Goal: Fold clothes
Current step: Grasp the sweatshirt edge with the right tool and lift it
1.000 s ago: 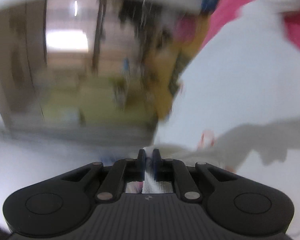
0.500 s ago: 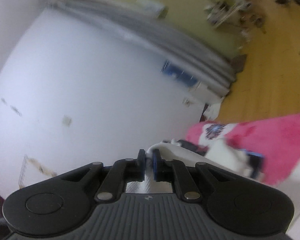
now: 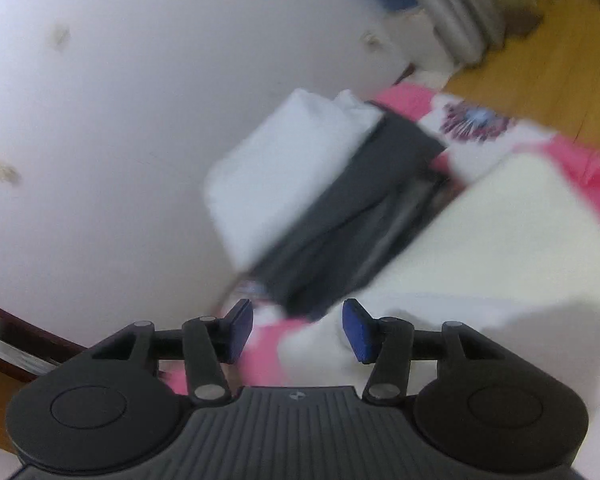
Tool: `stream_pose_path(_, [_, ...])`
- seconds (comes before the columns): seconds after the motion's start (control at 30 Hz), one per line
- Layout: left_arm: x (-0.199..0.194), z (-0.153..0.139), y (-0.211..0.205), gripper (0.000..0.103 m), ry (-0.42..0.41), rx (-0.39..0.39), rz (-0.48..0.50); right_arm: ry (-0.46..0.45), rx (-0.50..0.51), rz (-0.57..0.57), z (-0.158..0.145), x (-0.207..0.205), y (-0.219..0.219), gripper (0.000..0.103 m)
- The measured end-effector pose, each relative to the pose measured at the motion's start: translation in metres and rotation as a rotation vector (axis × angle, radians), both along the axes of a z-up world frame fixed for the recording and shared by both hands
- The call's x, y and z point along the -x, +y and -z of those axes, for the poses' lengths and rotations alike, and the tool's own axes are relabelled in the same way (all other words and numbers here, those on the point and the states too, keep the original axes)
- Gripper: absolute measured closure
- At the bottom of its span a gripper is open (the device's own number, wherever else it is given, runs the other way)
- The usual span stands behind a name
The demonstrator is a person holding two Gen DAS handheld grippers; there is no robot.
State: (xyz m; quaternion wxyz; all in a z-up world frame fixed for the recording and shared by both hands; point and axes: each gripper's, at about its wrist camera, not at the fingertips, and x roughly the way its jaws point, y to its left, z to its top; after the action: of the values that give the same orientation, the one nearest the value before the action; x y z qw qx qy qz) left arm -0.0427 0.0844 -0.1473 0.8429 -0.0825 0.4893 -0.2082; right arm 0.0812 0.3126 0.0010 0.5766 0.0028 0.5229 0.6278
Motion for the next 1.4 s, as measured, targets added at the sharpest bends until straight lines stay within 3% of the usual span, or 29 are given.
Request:
stream_pose_path(0.03, [0.000,0.000,0.001,0.072,0.002,0.005,-0.003,-0.044,-0.005,0.014,-0.004,-0.001,-0.001,0.049])
stream_pose_path(0.13, [-0.001,0.001,0.002,0.072,0.008,0.017,-0.009,0.005,-0.083,0.127,-0.024,-0.032,-0.034,0.047])
stream_pose_path(0.27, [0.002,0.000,0.005,0.072,0.009,0.016,-0.012,0.014,-0.164,0.274,-0.062,-0.076,-0.124,0.047])
stream_pose_path(0.43, [0.004,-0.003,0.007,0.072,0.003,0.010,-0.023,-0.152,-0.158,0.500,-0.109,-0.106,-0.302,0.047])
stream_pose_path(0.57, [0.004,-0.006,0.004,0.072,0.004,-0.009,-0.027,-0.222,-0.142,0.837,-0.111,-0.095,-0.484,0.046])
stream_pose_path(0.63, [0.003,-0.007,0.001,0.072,0.010,-0.026,-0.025,-0.217,-0.111,1.039,-0.098,-0.083,-0.573,0.046])
stream_pose_path(0.73, [-0.001,-0.008,-0.006,0.072,0.034,-0.057,-0.031,-0.124,-0.057,1.334,-0.044,-0.053,-0.686,0.044])
stream_pose_path(0.87, [-0.005,-0.012,-0.012,0.072,0.078,-0.118,-0.039,0.061,-0.028,1.602,0.034,-0.024,-0.779,0.044])
stream_pose_path(1.13, [-0.017,-0.046,-0.029,0.072,0.119,-0.297,0.005,0.095,-0.100,1.723,0.078,-0.057,-0.786,0.044])
stream_pose_path(1.27, [-0.035,-0.077,-0.044,0.071,0.087,-0.366,0.082,-0.228,0.148,1.602,0.038,-0.092,-0.754,0.040])
stream_pose_path(1.4, [-0.072,-0.097,-0.069,0.068,0.058,-0.424,0.193,-0.400,0.399,1.361,0.035,-0.133,-0.712,0.029])
